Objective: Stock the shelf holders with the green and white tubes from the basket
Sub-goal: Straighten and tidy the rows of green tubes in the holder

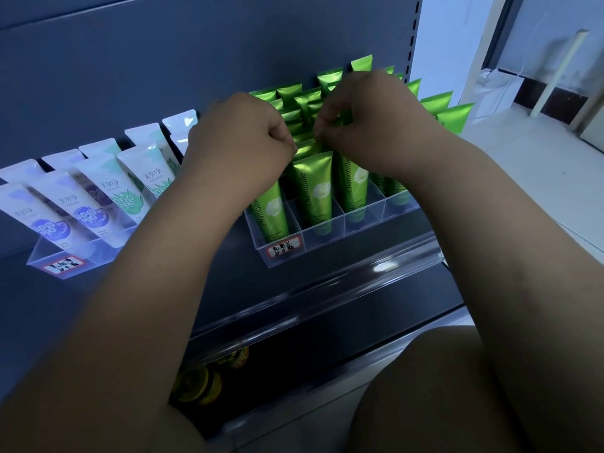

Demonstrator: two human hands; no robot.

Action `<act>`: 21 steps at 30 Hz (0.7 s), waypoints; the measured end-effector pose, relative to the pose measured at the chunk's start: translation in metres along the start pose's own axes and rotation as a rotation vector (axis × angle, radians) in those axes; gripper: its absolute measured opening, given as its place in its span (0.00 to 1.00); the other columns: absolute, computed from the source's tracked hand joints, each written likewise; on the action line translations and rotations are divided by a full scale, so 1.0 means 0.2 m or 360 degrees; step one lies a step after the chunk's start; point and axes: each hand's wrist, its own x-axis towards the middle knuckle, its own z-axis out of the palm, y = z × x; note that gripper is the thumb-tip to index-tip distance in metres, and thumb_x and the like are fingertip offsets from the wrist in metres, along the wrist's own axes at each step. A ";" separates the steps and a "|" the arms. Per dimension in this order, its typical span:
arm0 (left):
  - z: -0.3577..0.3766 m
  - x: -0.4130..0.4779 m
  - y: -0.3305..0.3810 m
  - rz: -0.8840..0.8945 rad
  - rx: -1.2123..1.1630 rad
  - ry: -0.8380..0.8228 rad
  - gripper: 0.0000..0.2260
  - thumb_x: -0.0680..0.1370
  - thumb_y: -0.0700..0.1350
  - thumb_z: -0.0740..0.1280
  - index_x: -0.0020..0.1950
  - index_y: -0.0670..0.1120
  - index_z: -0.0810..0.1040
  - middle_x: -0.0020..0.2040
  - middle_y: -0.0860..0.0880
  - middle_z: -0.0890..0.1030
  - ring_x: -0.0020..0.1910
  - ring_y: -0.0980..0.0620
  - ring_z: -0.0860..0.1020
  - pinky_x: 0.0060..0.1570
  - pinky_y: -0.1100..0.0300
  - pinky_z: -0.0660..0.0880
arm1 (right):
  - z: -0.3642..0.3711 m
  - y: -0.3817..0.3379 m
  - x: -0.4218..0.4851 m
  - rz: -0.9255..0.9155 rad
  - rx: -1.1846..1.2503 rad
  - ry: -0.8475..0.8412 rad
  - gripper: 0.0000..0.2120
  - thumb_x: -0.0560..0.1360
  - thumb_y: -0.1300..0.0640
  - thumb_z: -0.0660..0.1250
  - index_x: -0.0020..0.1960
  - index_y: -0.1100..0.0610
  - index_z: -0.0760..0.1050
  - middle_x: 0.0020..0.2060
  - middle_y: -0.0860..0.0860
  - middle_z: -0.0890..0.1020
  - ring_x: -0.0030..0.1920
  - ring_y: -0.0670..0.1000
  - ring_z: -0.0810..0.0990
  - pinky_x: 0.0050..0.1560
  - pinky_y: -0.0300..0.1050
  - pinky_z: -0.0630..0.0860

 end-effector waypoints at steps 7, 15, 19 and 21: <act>-0.04 0.02 -0.01 0.0148 0.0020 0.0145 0.07 0.77 0.47 0.68 0.49 0.51 0.85 0.44 0.53 0.84 0.49 0.48 0.81 0.53 0.49 0.78 | -0.01 0.01 0.00 0.0006 0.0104 0.0113 0.09 0.77 0.54 0.68 0.52 0.52 0.86 0.50 0.48 0.84 0.52 0.48 0.79 0.46 0.38 0.66; -0.06 0.11 0.01 0.0232 0.0129 0.0019 0.05 0.76 0.45 0.70 0.48 0.51 0.86 0.44 0.52 0.83 0.48 0.48 0.81 0.53 0.50 0.79 | 0.02 0.03 0.11 -0.0167 -0.0124 0.0123 0.11 0.75 0.50 0.68 0.52 0.50 0.87 0.51 0.52 0.85 0.55 0.57 0.79 0.61 0.48 0.68; -0.04 0.14 -0.01 0.0156 0.0144 -0.0043 0.06 0.75 0.44 0.71 0.47 0.52 0.87 0.42 0.52 0.84 0.47 0.48 0.82 0.53 0.51 0.79 | 0.05 0.05 0.14 -0.0125 -0.0171 0.0059 0.09 0.75 0.49 0.69 0.51 0.47 0.86 0.52 0.51 0.84 0.58 0.59 0.77 0.61 0.51 0.72; -0.04 0.15 -0.02 0.0140 0.0165 -0.0074 0.06 0.75 0.43 0.71 0.46 0.52 0.87 0.41 0.53 0.84 0.46 0.49 0.82 0.50 0.54 0.78 | 0.06 0.06 0.15 -0.0106 -0.0197 0.0032 0.09 0.74 0.50 0.69 0.51 0.47 0.86 0.52 0.51 0.84 0.59 0.59 0.76 0.60 0.52 0.74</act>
